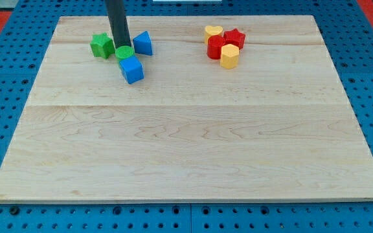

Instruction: Move the green circle along with the blue cube towards the center of the board

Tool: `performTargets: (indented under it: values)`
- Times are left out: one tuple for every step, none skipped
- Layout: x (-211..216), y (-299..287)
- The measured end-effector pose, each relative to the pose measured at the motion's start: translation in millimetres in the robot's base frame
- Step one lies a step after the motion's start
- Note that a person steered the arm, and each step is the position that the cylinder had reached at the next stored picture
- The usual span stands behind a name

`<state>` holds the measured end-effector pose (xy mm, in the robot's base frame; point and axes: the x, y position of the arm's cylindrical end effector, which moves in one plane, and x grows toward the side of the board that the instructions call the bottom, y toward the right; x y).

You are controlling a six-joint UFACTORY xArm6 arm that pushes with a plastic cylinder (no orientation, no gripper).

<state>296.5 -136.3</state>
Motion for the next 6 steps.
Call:
performTargets:
  values:
    - [20.7, -9.2]
    - [33.9, 0.8]
    - [47.9, 8.4]
    - [65.0, 8.7]
    - [69.1, 35.0]
    - [71.2, 70.4]
